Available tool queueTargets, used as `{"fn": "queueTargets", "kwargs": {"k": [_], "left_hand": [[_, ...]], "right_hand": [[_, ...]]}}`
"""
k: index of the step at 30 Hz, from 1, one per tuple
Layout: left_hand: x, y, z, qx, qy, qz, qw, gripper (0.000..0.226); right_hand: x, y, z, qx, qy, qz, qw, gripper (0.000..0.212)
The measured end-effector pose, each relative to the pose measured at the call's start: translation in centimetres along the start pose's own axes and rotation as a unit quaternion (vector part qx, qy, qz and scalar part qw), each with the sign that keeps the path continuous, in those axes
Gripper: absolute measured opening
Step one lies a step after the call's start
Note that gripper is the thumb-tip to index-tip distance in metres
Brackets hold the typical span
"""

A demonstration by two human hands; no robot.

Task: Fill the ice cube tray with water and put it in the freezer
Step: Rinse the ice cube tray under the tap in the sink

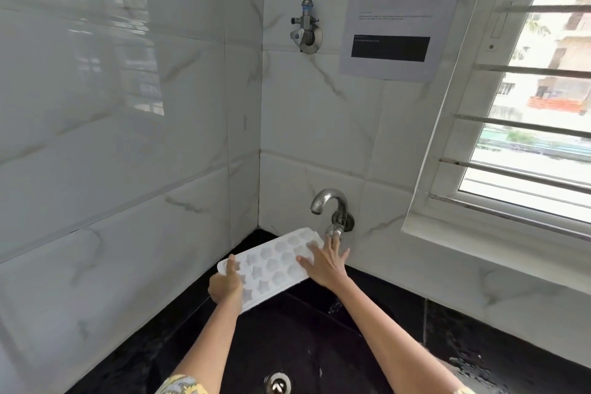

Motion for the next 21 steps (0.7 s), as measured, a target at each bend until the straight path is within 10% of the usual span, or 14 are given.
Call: {"fn": "queueTargets", "kwargs": {"k": [21], "left_hand": [[0.9,-1.7,0.0,0.001,-0.016,0.029,0.999,0.06]], "right_hand": [[0.2,0.9,0.0,0.105,-0.016,-0.023,0.994,0.051]]}}
Point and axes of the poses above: each hand's wrist, its own x-axis away from the middle knuckle, its own z-axis out of the back of the hand, y = z × x, the point moved 7 cm from there along -x, towards the middle knuckle, and after that the axes turned 11 degrees about -z, right-handed, at the moved point
